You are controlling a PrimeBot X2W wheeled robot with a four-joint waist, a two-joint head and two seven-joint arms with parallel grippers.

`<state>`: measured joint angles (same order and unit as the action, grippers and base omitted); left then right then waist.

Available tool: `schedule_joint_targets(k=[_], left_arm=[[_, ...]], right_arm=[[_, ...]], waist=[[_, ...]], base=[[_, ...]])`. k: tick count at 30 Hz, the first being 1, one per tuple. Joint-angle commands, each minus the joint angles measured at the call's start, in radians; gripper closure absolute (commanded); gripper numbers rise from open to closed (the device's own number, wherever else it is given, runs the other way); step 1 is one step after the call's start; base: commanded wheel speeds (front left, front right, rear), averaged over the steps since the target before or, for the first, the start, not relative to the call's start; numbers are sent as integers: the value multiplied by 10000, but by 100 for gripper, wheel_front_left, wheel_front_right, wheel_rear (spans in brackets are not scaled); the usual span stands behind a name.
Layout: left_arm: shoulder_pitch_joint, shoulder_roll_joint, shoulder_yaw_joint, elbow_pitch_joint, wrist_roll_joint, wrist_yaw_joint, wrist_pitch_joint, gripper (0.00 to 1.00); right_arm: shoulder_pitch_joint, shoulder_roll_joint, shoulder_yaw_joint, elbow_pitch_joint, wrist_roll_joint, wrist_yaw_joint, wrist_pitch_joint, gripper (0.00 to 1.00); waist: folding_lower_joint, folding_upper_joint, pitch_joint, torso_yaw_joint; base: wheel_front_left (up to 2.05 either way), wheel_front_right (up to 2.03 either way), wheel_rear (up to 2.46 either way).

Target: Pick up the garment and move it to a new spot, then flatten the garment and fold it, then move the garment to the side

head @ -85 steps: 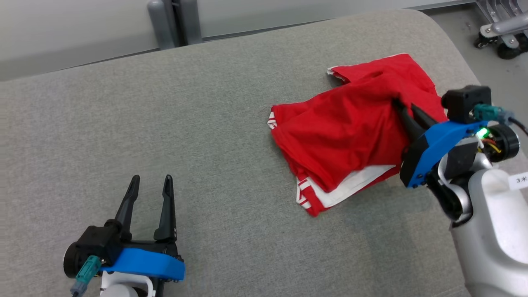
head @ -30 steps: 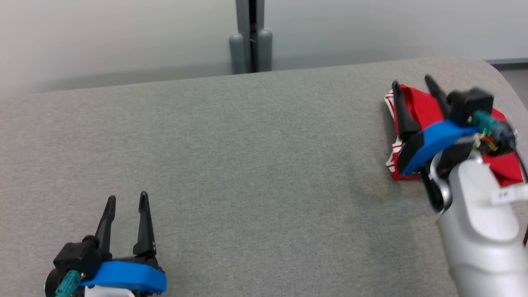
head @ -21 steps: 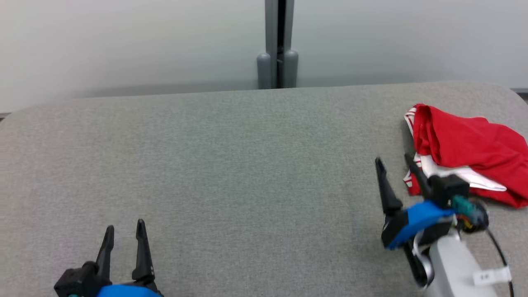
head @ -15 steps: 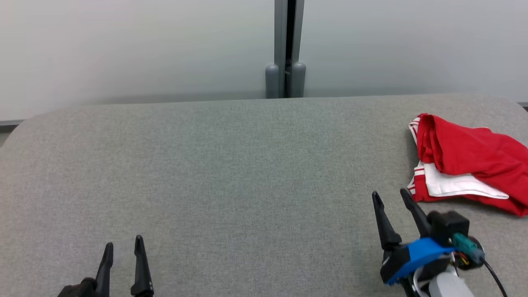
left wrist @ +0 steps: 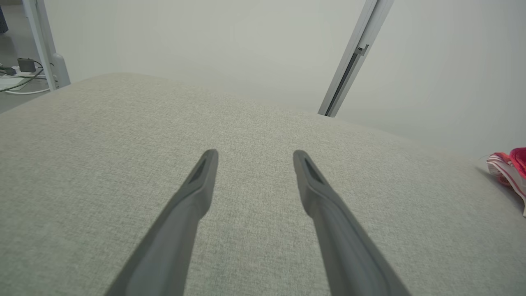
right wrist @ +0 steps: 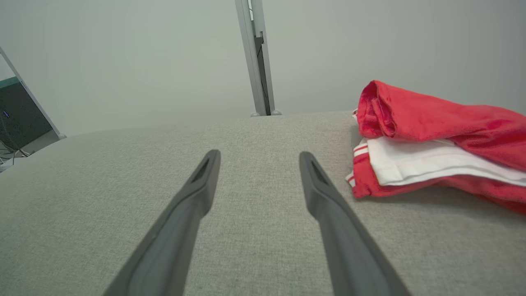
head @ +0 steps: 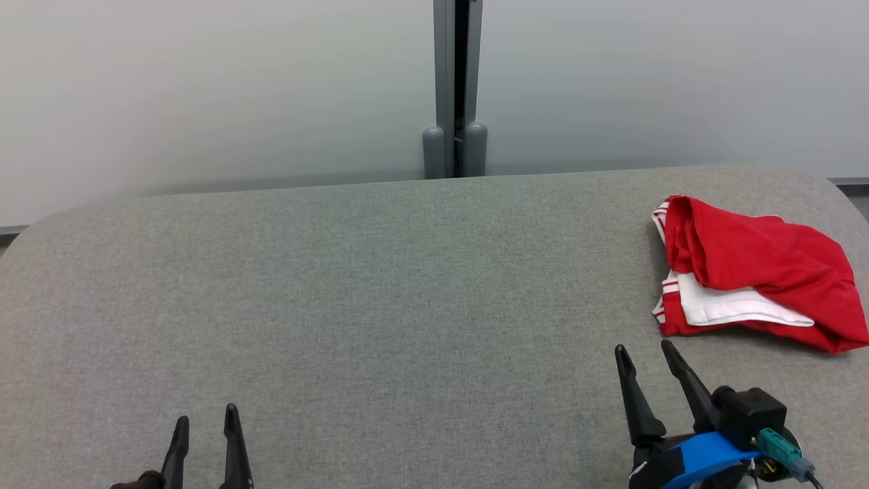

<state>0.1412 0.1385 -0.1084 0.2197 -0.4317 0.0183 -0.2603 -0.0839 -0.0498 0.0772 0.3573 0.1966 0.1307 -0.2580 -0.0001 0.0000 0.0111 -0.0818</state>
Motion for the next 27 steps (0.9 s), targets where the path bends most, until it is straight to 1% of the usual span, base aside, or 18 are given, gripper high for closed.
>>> schedule_joint_targets(k=[1, 13, 18, 19, 23, 27], left_arm=[[30, 19, 64, 25, -33, 30, -49, 0], [-150, 78, -2, 208, -60, 37, -16, 0], [-154, 57, 41, 245, -116, 140, -10, 0], [-39, 33, 10, 262, -110, 114, 8, 100], [57, -77, -6, 563, -193, 104, 71, 100], [-100, -121, 131, 556, -842, 14, 287, 100]], right_arm=[[170, -18, 22, -82, 36, 1, -34, 0], [268, -18, 35, -195, 92, 1, 49, 0], [269, -18, 55, -215, 144, 1, 50, 0], [120, 4, 53, -159, 93, 0, 60, 100], [214, 13, 71, 125, 195, 0, 110, 100], [196, -6, -13, 38, 1007, 0, 290, 100]], waist=[[1, 0, 9, -17], [1, 0, 38, 28], [1, 0, 40, 75], [1, 0, 41, 71], [1, 0, 39, 75], [1, 0, 35, 99]], base=[[0, 0, 0], [0, 0, 0], [0, 0, 0], [0, 0, 0], [0, 0, 0], [0, 0, 0]])
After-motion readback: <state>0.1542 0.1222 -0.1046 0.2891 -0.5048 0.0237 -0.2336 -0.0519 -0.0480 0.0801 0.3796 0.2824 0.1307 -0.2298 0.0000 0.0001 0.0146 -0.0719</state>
